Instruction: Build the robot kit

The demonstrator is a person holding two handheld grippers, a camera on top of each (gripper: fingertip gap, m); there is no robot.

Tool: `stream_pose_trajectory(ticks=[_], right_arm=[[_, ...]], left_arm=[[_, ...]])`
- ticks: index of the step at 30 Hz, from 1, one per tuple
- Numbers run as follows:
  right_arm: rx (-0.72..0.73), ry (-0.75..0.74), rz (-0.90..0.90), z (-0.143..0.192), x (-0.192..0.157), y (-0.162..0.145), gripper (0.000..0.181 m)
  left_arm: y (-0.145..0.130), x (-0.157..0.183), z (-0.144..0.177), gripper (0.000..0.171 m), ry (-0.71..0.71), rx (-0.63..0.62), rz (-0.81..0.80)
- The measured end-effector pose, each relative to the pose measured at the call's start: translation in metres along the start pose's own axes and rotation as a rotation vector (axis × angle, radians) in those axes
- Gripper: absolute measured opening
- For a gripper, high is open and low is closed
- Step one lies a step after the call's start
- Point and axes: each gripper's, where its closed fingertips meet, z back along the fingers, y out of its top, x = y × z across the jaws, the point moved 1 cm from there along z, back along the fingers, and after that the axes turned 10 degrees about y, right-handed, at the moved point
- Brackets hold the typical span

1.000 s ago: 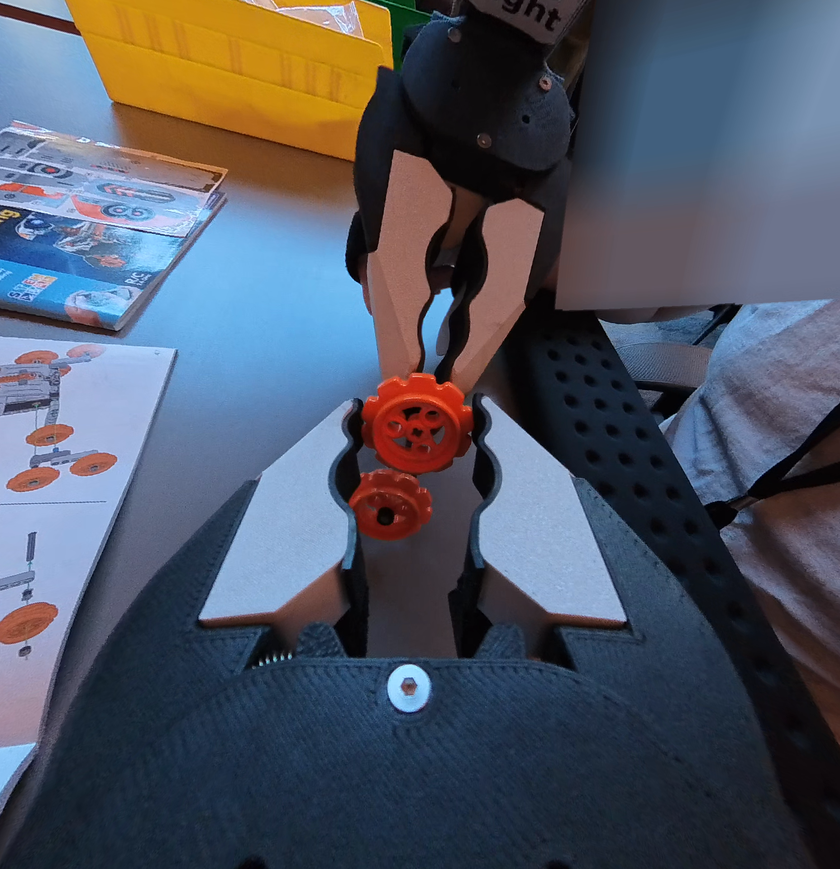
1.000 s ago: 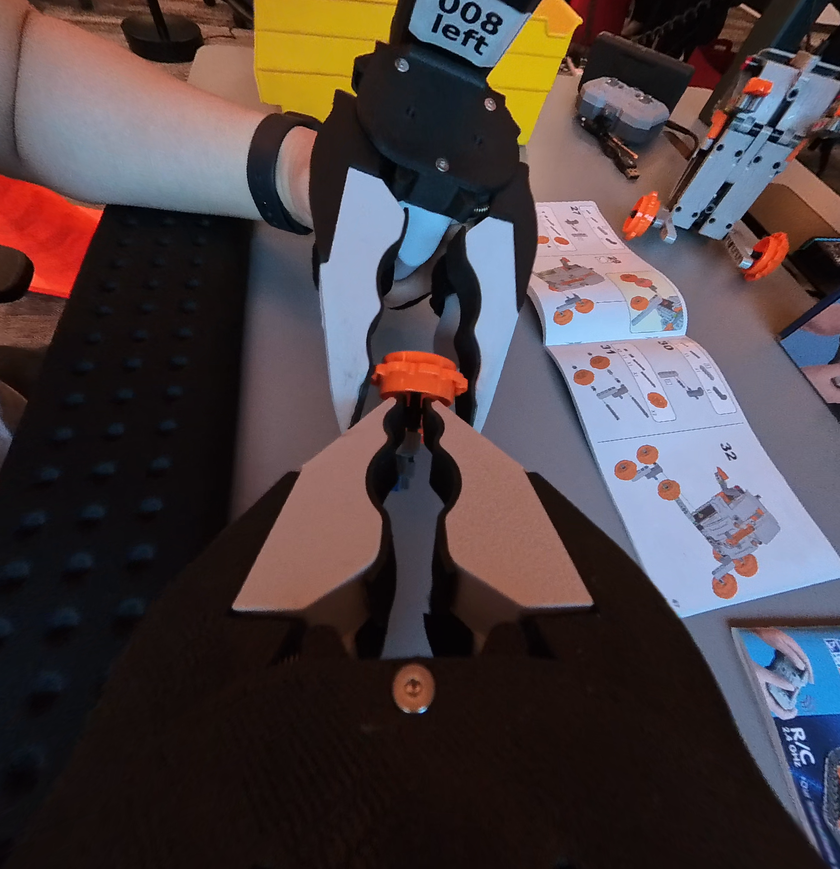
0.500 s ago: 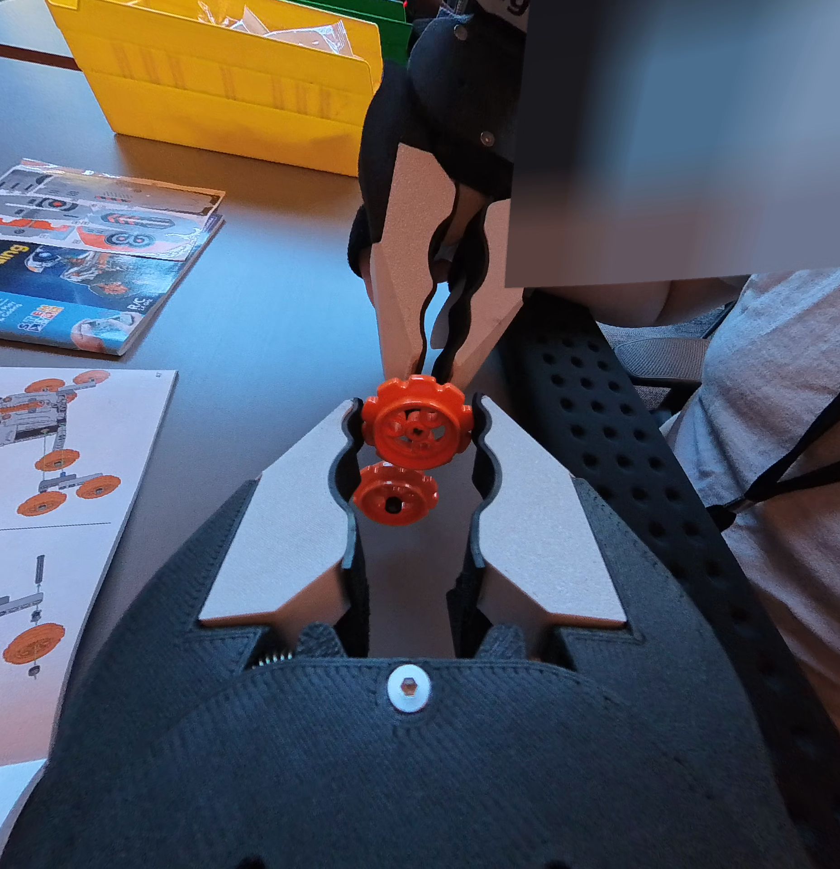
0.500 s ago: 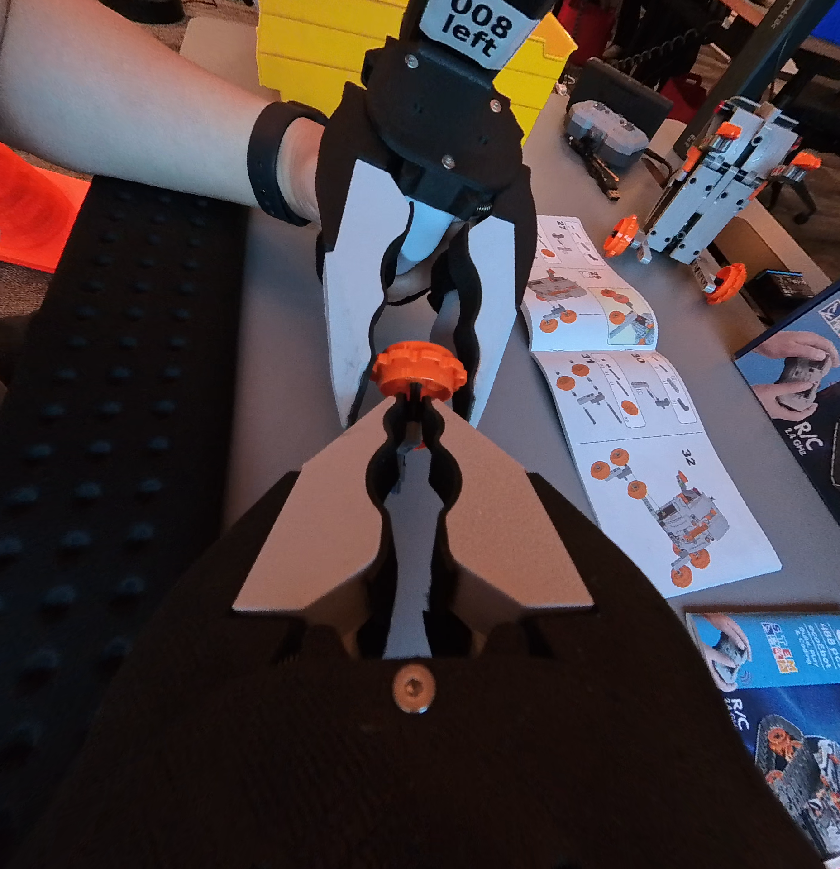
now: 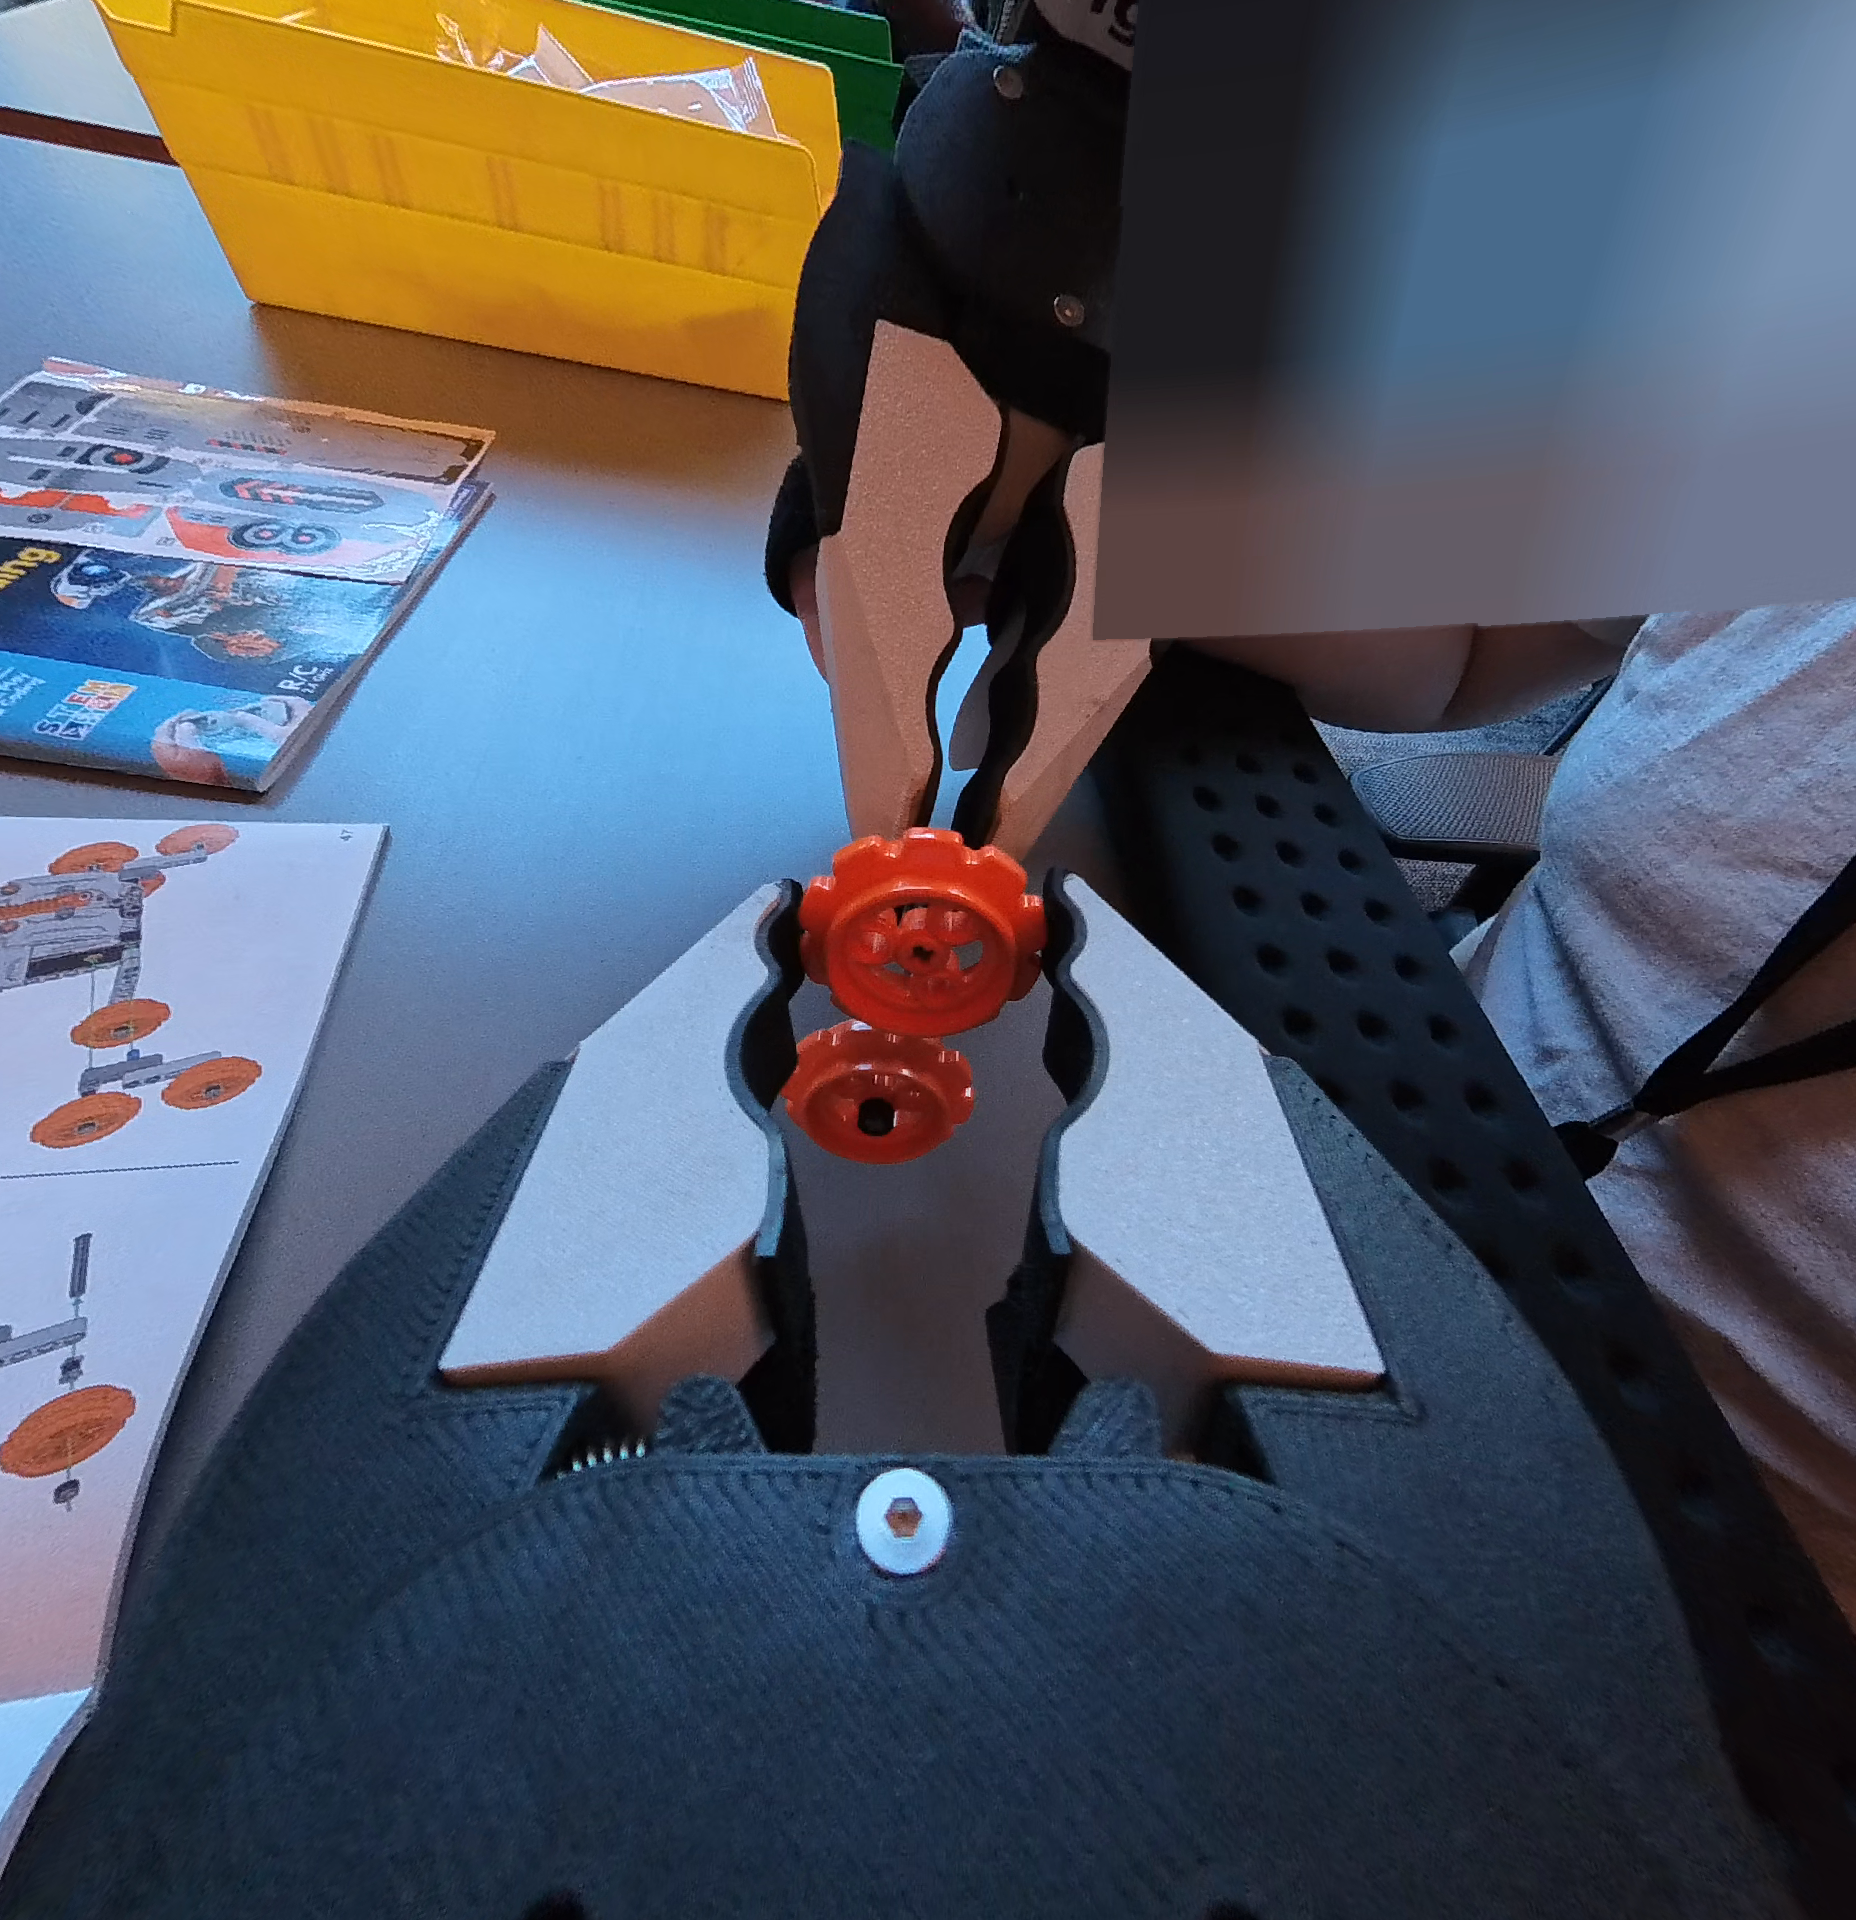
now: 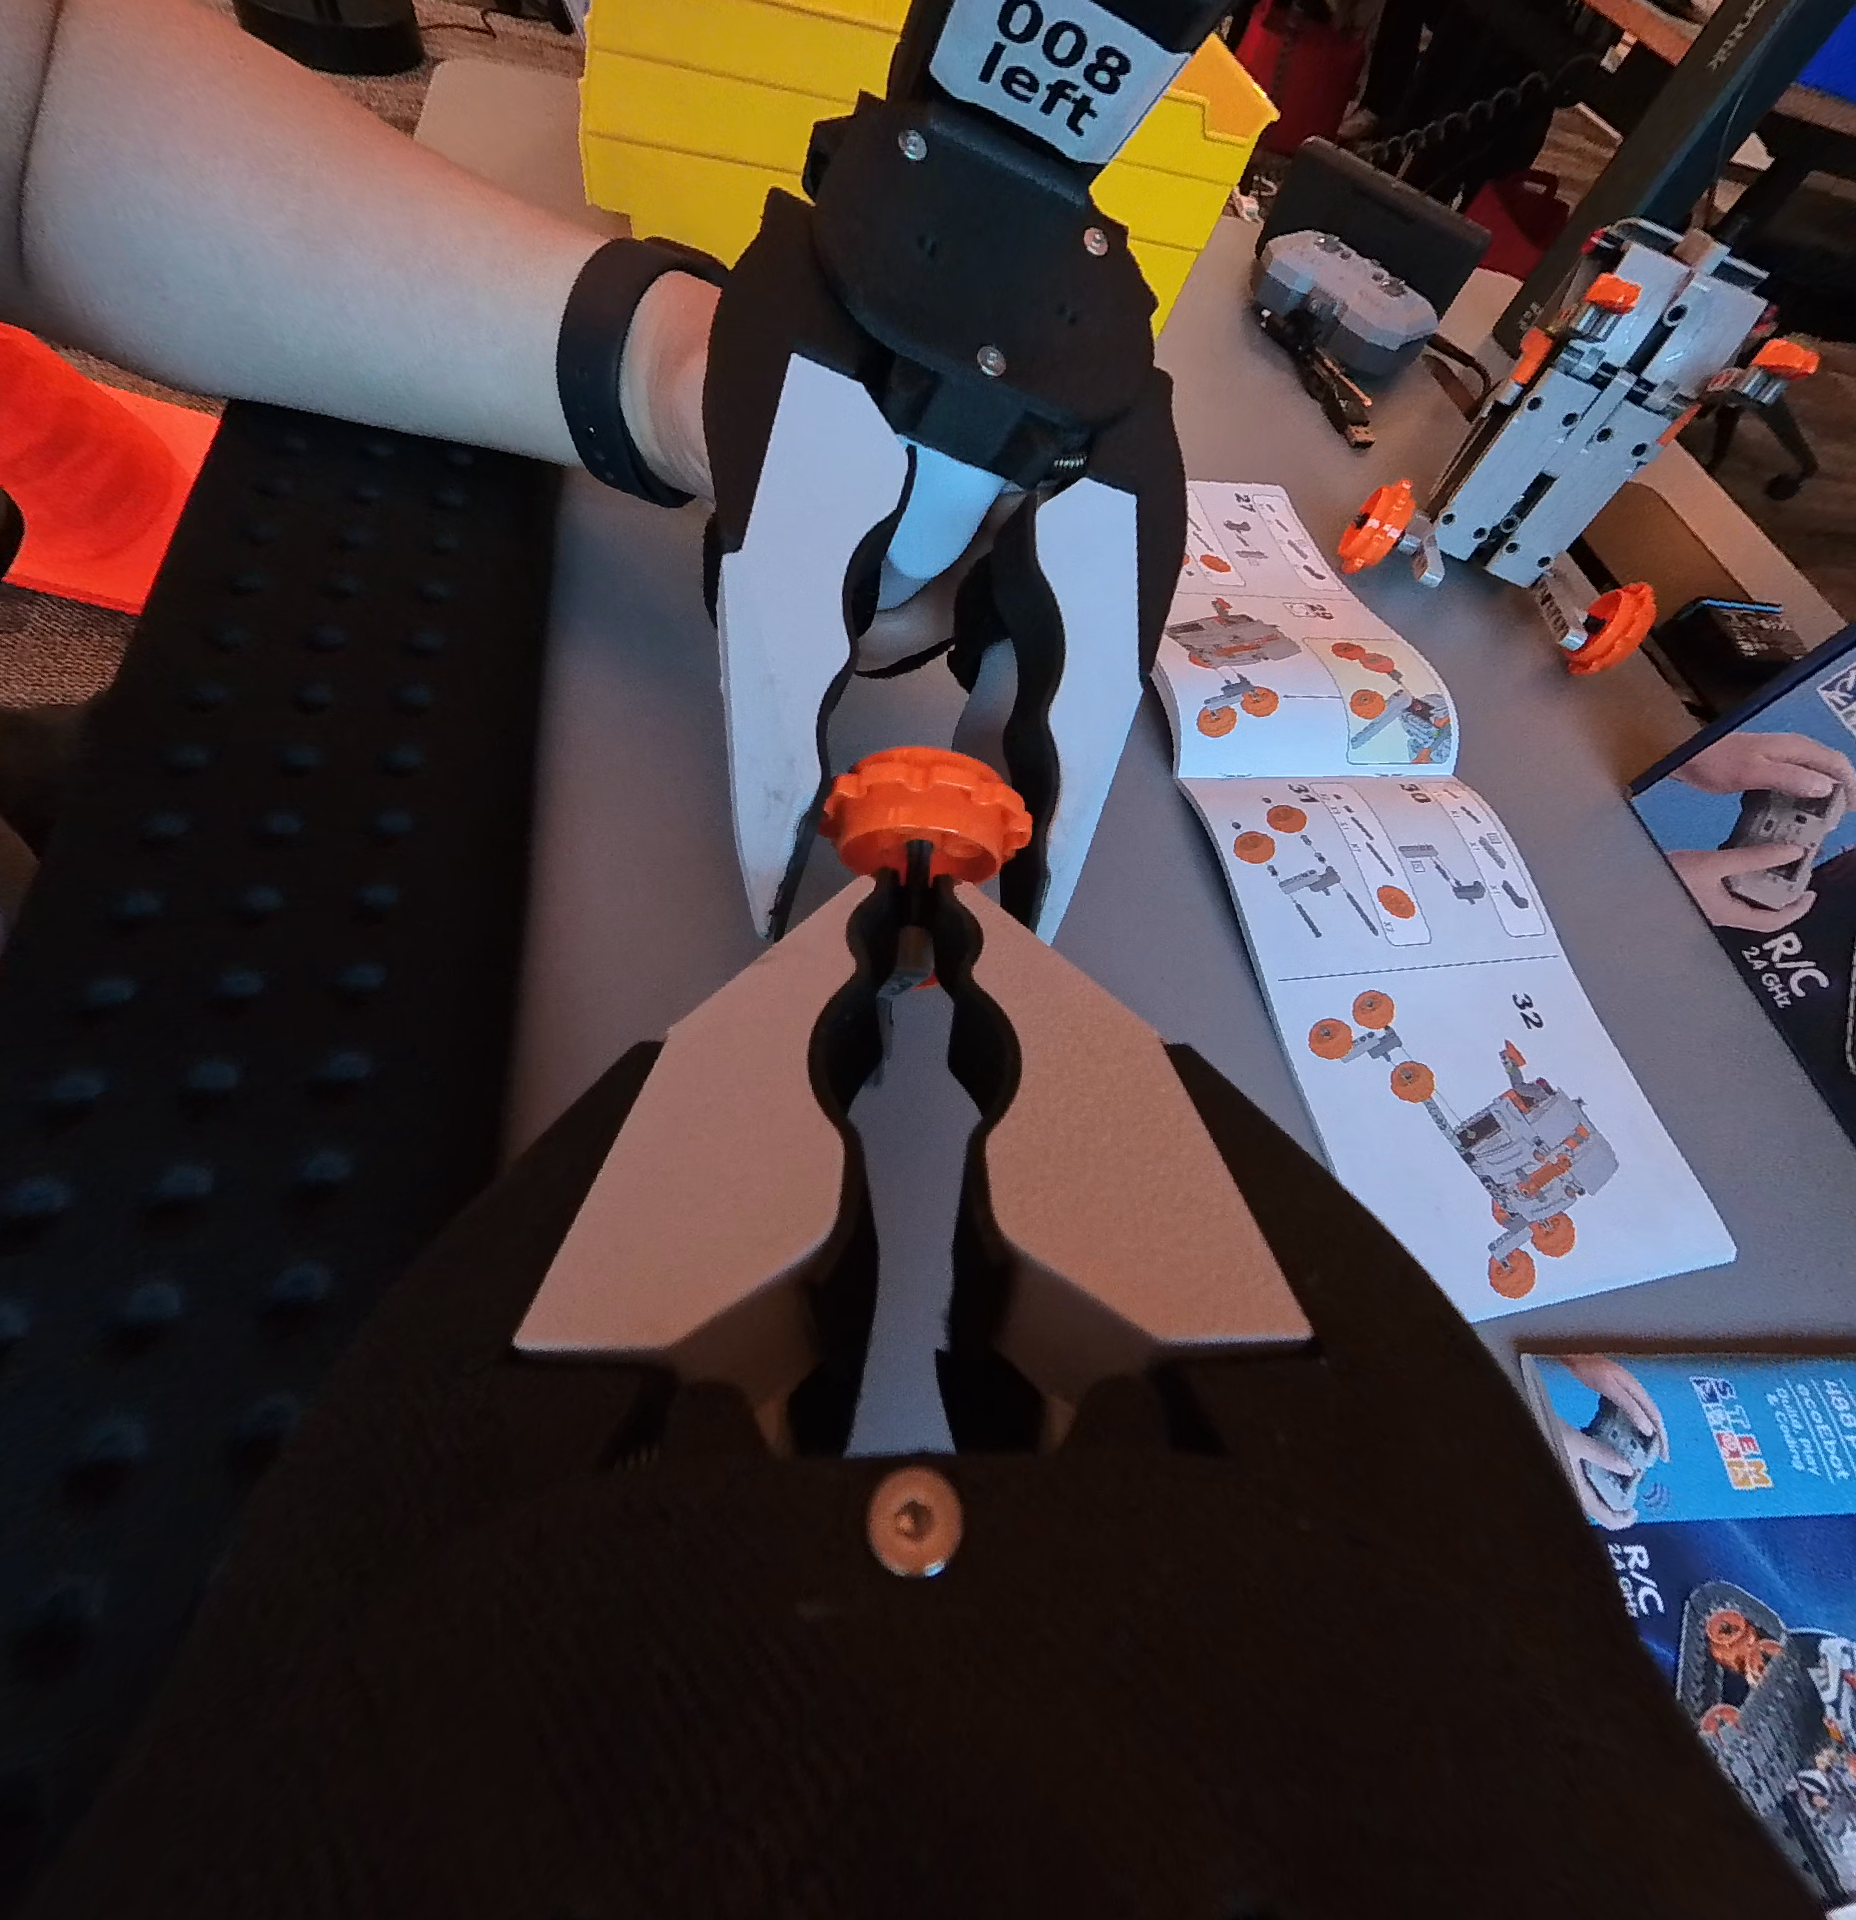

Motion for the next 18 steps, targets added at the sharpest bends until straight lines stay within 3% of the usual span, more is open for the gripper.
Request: stream_pose_trajectory(ticks=[13,16,18], right_arm=[[0.009,0.048,0.000,-0.006,-0.001,-0.008,0.007],[0.015,0.037,-0.013,-0.007,0.004,-0.012,0.018],[0.050,0.081,-0.043,-0.008,0.001,-0.009,0.007]], left_arm=[[-0.008,-0.003,-0.003,0.044,0.034,-0.062,-0.040],[-0.007,-0.004,-0.002,0.044,0.077,-0.065,-0.084],[-0.003,-0.005,0.000,0.044,0.099,-0.054,-0.095]])
